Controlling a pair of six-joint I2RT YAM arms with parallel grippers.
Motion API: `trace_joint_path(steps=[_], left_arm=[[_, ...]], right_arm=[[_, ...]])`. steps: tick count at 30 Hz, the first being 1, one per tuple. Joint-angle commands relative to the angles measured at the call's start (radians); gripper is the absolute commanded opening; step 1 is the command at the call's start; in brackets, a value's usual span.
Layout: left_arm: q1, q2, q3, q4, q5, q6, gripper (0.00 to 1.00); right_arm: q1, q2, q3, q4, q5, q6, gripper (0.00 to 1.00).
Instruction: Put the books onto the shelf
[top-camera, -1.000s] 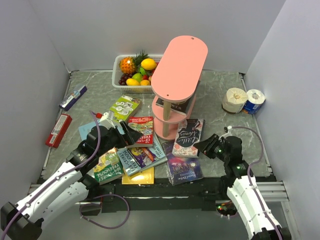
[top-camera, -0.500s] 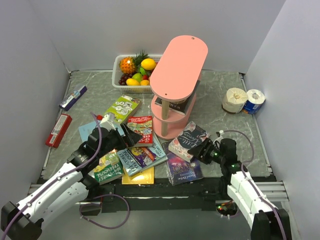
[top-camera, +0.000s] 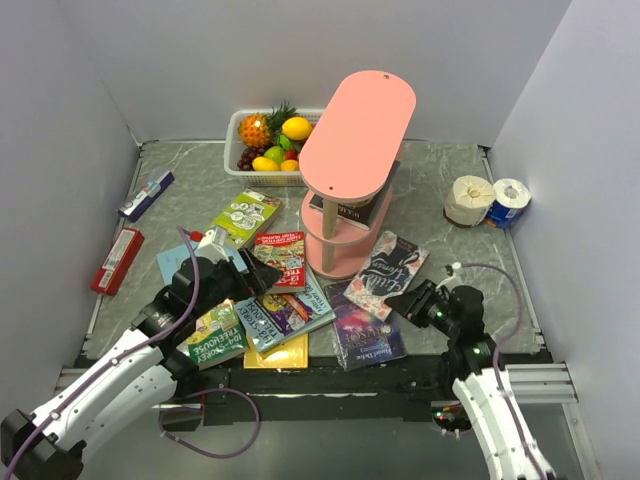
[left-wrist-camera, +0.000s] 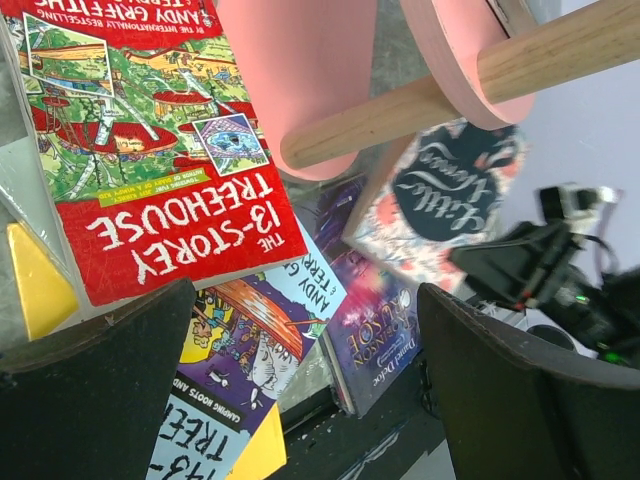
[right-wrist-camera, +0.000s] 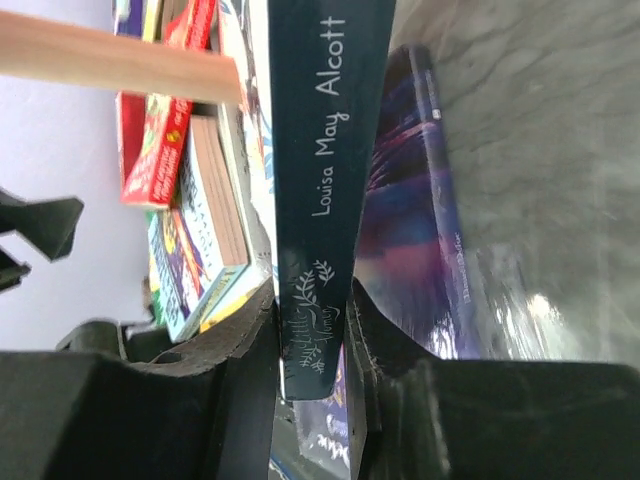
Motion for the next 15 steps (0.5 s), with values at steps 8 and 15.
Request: trace_joint_path(steps=[8,15], left_arm=[[-0.005,0.019,0.107,-0.056,-0.052,0.026,0.97],[-0.005,0.013,0.244,-0.164,-0.206,0.069,0.96]], right_arm=[[0.004,-0.076,0.608,-0.479,0.45,-0.101,0.0],[0.004,0.118,0.906,-0.346,0.438,-0.178,0.0]])
